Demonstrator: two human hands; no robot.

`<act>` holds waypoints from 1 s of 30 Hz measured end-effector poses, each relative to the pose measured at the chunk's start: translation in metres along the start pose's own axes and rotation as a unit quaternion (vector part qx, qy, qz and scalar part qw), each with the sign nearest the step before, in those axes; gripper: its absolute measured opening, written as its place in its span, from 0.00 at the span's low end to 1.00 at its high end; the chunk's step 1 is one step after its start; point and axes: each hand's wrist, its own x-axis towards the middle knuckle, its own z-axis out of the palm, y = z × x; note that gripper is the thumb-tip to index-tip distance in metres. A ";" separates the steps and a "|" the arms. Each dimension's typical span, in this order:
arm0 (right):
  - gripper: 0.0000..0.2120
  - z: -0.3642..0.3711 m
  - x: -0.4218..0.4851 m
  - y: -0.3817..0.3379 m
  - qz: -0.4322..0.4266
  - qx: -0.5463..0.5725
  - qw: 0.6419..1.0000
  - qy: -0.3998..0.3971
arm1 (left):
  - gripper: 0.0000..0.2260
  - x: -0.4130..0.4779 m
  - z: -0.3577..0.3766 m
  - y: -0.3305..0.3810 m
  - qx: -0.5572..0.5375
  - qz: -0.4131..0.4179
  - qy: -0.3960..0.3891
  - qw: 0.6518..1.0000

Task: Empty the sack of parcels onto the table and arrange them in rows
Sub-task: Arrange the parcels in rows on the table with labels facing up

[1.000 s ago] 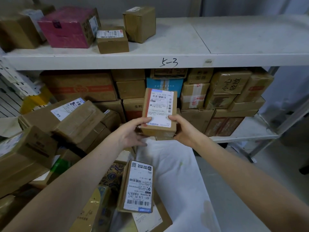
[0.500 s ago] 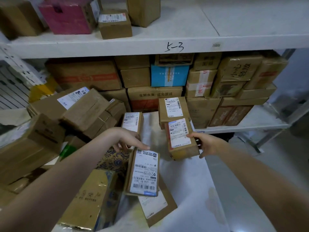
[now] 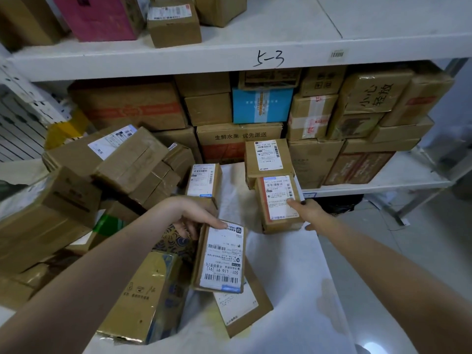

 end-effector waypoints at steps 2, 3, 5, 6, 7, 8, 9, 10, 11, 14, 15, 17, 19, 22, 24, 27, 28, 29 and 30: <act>0.29 0.000 0.004 -0.002 -0.053 -0.098 0.988 0.108 | 0.29 0.000 -0.001 -0.001 -0.006 0.002 -0.002 1.000; 0.28 0.002 0.003 -0.006 -0.103 -0.119 0.975 0.157 | 0.29 0.000 -0.002 -0.001 -0.009 0.004 -0.001 1.000; 0.22 0.008 -0.010 -0.019 -0.216 -0.120 0.948 0.201 | 0.28 -0.001 -0.003 -0.002 -0.015 0.010 0.000 1.000; 0.16 0.012 -0.019 -0.027 -0.260 -0.109 0.942 0.182 | 0.28 -0.001 -0.004 -0.003 -0.019 0.012 0.003 1.000; 0.11 0.017 -0.030 -0.036 -0.285 -0.100 0.944 0.134 | 0.28 -0.002 -0.004 -0.004 -0.023 0.014 0.004 1.000; 0.05 0.024 -0.041 -0.042 -0.293 -0.094 0.950 0.060 | 0.28 -0.003 -0.004 -0.005 -0.028 0.016 0.005 0.999; 0.02 0.031 -0.052 -0.047 -0.281 -0.094 0.954 -0.034 | 0.29 -0.004 -0.004 -0.007 -0.032 0.018 0.006 0.999; 0.02 0.039 -0.062 -0.049 -0.250 -0.094 0.955 -0.129 | 0.29 -0.005 -0.005 -0.008 -0.034 0.020 0.006 0.999; 0.07 0.046 -0.070 -0.050 -0.210 -0.097 0.949 -0.213 | 0.31 -0.006 -0.005 -0.010 -0.036 0.023 0.008 0.999; 0.30 0.065 -0.078 -0.042 -0.122 -0.141 0.927 -0.326 | 0.35 -0.008 -0.001 -0.015 -0.053 0.035 0.017 0.998; 0.32 0.070 -0.078 -0.038 -0.105 -0.131 0.925 -0.339 | 0.37 -0.009 0.002 -0.017 -0.070 0.042 0.022 0.996; 0.30 0.077 -0.077 -0.031 -0.086 -0.084 0.931 -0.344 | 0.38 -0.010 0.009 -0.020 -0.113 0.060 0.031 0.991; 0.27 0.081 -0.078 -0.026 -0.094 -0.065 0.935 -0.335 | 0.37 -0.009 0.015 -0.023 -0.141 0.076 0.034 0.986; 0.21 0.081 -0.084 -0.024 -0.093 -0.050 0.941 -0.323 | 0.36 -0.005 0.020 -0.027 -0.177 0.096 0.036 0.979; 0.13 0.078 -0.093 -0.027 -0.088 -0.006 0.940 -0.330 | 0.36 -0.004 0.022 -0.028 -0.212 0.107 0.045 0.970; 0.16 0.067 -0.101 -0.031 -0.081 0.113 0.929 -0.343 | 0.36 -0.011 0.019 -0.026 -0.253 0.127 0.062 0.957; 0.19 0.061 -0.101 -0.031 -0.079 0.170 0.925 -0.331 | 0.36 -0.013 0.017 -0.025 -0.266 0.135 0.067 0.952; 0.19 0.056 -0.101 -0.032 -0.072 0.240 0.918 -0.306 | 0.37 -0.015 0.015 -0.024 -0.287 0.141 0.080 0.944; 0.18 0.051 -0.103 -0.033 -0.069 0.312 0.909 -0.267 | 0.39 -0.016 0.013 -0.023 -0.315 0.148 0.105 0.931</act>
